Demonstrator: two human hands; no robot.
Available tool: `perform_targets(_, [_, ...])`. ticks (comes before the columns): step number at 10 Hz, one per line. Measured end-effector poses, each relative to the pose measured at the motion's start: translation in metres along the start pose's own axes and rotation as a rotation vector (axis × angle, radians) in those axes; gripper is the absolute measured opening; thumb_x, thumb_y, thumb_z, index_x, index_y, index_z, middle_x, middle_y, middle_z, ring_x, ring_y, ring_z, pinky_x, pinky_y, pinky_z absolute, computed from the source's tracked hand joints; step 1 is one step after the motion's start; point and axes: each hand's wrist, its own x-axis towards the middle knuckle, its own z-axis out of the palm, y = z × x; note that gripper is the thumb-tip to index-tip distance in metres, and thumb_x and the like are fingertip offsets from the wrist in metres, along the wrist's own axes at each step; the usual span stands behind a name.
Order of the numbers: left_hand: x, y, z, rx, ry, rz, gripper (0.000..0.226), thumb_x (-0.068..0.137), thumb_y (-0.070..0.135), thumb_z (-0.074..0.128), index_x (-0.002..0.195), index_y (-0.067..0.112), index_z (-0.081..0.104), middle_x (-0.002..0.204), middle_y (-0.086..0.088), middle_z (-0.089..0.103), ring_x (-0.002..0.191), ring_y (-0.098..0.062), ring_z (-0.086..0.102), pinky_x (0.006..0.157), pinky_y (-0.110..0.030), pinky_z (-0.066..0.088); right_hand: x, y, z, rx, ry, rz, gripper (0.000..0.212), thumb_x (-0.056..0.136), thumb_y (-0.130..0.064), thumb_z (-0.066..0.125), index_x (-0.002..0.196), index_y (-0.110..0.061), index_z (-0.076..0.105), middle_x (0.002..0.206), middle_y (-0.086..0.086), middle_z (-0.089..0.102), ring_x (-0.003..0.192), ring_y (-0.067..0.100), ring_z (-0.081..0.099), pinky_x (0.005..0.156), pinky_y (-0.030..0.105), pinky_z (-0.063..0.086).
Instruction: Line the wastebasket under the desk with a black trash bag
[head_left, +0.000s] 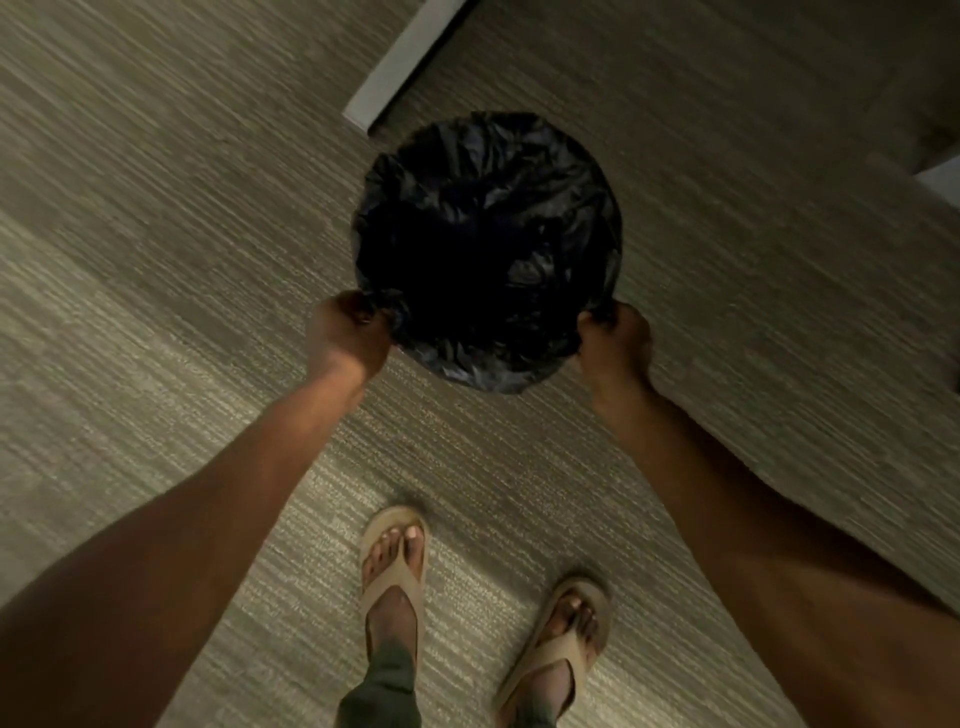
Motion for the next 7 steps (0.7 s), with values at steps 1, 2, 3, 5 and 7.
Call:
perform_targets(1, [0.031, -0.002, -0.023, -0.002, 0.008, -0.019, 0.045, 0.07, 0.031, 0.071, 0.109, 0.009, 0.079, 0.105, -0.015, 0.079, 0.1, -0.033, 0.076, 0.092, -0.054, 0.061, 0.012, -0.02, 0.038, -0.036, -0.05, 0.015, 0.036, 0.099, -0.019, 0.06, 0.133, -0.007, 0.065, 0.128, 0.021, 0.071, 0.112, 0.04, 0.071, 0.094, 0.053, 0.06])
perform_targets(2, [0.042, 0.0, -0.034, 0.066, 0.012, -0.002, 0.044, 0.07, 0.034, 0.073, 0.108, 0.012, 0.08, 0.103, -0.011, 0.08, 0.099, -0.028, 0.076, 0.092, -0.05, 0.062, 0.015, -0.031, 0.057, -0.092, -0.062, 0.059, 0.037, 0.101, -0.019, 0.058, 0.137, -0.008, 0.062, 0.132, 0.02, 0.069, 0.112, 0.038, 0.07, 0.092, 0.05, 0.062])
perform_targets(3, [0.047, 0.001, -0.031, 0.036, -0.056, -0.002, 0.047, 0.073, 0.034, 0.07, 0.113, 0.011, 0.079, 0.108, -0.013, 0.08, 0.101, -0.03, 0.076, 0.094, -0.05, 0.061, 0.02, -0.031, 0.057, -0.086, -0.048, 0.082, 0.038, 0.103, -0.019, 0.056, 0.139, -0.007, 0.059, 0.134, 0.022, 0.067, 0.116, 0.04, 0.068, 0.096, 0.052, 0.06])
perform_targets(5, [0.039, 0.006, -0.027, 0.142, 0.047, -0.053, 0.088, 0.083, 0.065, 0.068, 0.149, 0.009, 0.052, 0.127, -0.017, 0.07, 0.124, -0.036, 0.063, 0.097, -0.039, 0.051, 0.011, -0.037, 0.026, -0.352, -0.126, -0.078, 0.069, 0.109, -0.057, 0.029, 0.144, -0.006, 0.058, 0.141, 0.021, 0.064, 0.126, 0.039, 0.063, 0.096, 0.041, 0.05])
perform_targets(7, [-0.034, 0.018, -0.045, 0.518, 0.165, 0.441, 0.106, 0.081, 0.067, 0.068, 0.162, 0.011, 0.027, 0.153, -0.024, 0.039, 0.142, -0.042, 0.035, 0.112, -0.055, 0.041, -0.029, -0.045, -0.03, -0.648, -0.103, -0.469, 0.078, 0.106, -0.06, 0.036, 0.164, -0.008, 0.027, 0.166, 0.021, 0.037, 0.151, 0.036, 0.039, 0.12, 0.049, 0.037])
